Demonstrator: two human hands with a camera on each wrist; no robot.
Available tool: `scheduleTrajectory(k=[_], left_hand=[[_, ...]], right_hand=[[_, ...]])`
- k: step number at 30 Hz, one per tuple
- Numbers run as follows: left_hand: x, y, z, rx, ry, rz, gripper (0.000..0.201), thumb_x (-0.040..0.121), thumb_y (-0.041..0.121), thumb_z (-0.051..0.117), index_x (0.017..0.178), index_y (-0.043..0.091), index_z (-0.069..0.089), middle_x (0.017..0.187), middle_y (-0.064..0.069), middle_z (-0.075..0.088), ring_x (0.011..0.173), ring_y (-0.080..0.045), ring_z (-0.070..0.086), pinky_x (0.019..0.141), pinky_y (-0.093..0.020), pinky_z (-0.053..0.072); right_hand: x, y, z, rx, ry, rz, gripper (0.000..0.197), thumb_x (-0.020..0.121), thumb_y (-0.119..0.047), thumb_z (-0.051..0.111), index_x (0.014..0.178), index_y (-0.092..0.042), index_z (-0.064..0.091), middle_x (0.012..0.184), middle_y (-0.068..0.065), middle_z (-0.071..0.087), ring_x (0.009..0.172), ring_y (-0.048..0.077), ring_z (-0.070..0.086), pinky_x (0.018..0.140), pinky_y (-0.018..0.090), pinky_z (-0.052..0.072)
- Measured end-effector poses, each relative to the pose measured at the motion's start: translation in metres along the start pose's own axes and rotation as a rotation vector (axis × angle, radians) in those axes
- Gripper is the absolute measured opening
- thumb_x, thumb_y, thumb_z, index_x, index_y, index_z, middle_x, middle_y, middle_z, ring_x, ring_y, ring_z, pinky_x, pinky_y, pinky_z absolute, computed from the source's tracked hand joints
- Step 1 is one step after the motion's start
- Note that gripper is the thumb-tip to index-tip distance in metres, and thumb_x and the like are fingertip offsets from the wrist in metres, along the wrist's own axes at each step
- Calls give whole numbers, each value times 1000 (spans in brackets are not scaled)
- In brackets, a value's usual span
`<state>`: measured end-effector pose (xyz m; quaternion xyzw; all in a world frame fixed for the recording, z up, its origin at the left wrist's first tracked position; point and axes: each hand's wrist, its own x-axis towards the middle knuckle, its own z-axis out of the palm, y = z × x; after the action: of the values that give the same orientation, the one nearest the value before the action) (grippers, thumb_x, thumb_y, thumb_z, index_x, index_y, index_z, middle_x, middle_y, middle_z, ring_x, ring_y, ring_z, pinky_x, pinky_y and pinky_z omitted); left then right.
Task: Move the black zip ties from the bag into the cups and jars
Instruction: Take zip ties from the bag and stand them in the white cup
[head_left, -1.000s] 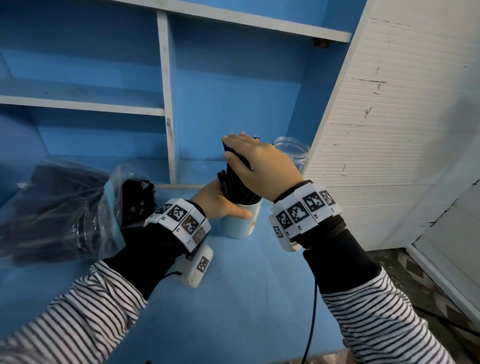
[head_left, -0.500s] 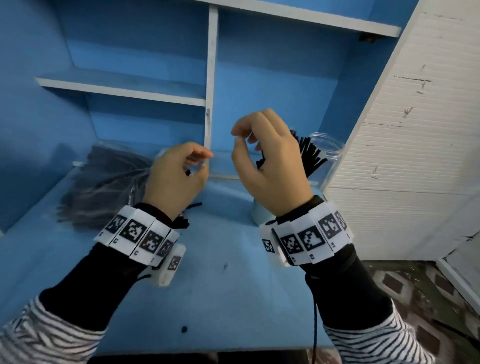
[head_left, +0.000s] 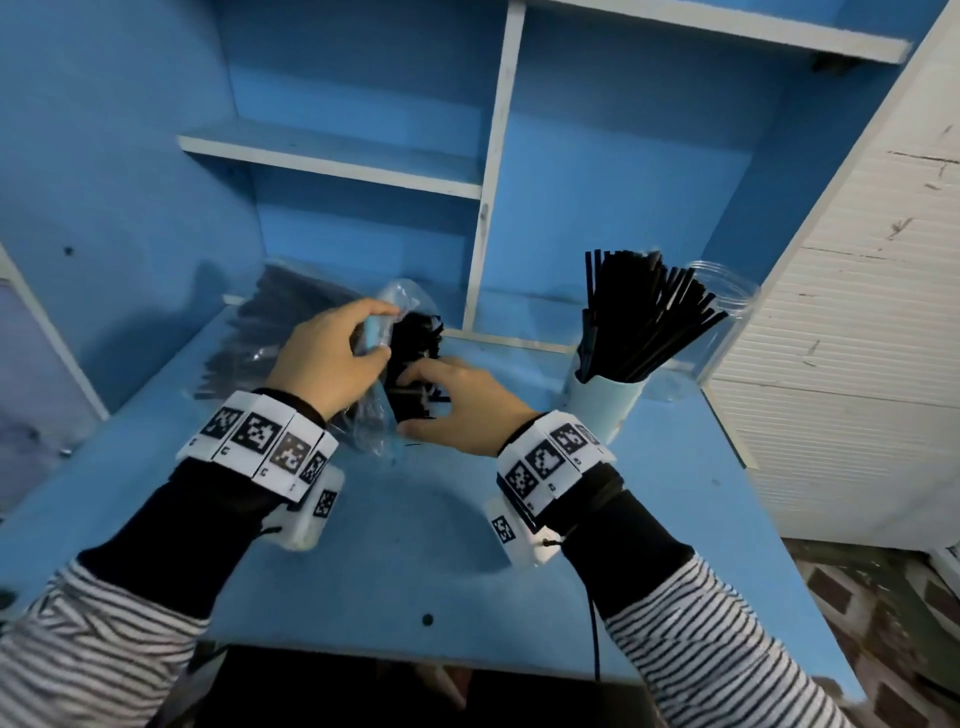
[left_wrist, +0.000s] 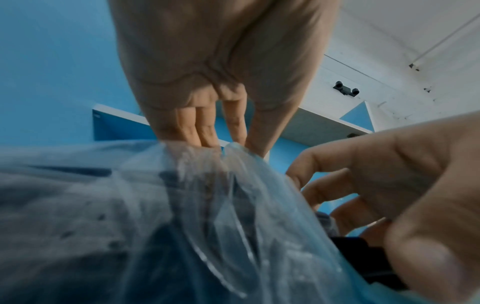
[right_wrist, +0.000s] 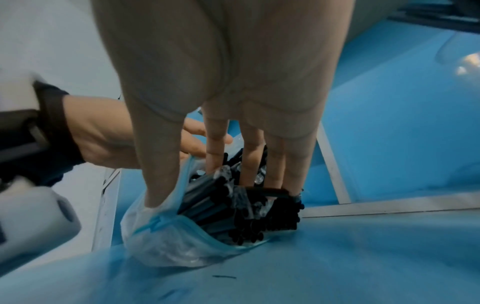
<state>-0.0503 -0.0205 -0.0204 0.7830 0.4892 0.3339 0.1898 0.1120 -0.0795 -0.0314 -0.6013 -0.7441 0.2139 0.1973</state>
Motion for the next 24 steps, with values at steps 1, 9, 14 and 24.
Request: scheduleTrajectory(k=[1,9,14,24], left_hand=[[0,-1,-1,-15,5,-18,38,86,16,66,121,32,61,114,3,66,101,-16,61,85,-26,45],[5,-5,-1,-88,-7,-67,38,87,18,67,123,29,62,123,1,65,115,-14,59,97,-25,43],[7,-5,-1,-125,-11,-76,38,87,18,67,124,28,62,124,2,64,116,-14,59,102,-29,44],[6,-4,0,-132,-19,-78,40,87,16,67,125,27,61,130,0,62,121,-16,56,106,-32,41]], right_hand=[[3,0,2,-5,-33,2,53,80,-30,76,125,-17,52,123,11,52,112,26,51,96,29,41],[12,7,0,70,-40,1,38,82,-25,74,114,-19,56,105,5,58,94,21,56,79,27,46],[16,16,-3,208,7,1,26,86,-17,70,110,-21,62,93,2,58,64,9,54,63,16,47],[9,30,-24,332,-22,40,29,86,-19,71,113,-21,62,106,6,62,82,15,63,81,25,54]])
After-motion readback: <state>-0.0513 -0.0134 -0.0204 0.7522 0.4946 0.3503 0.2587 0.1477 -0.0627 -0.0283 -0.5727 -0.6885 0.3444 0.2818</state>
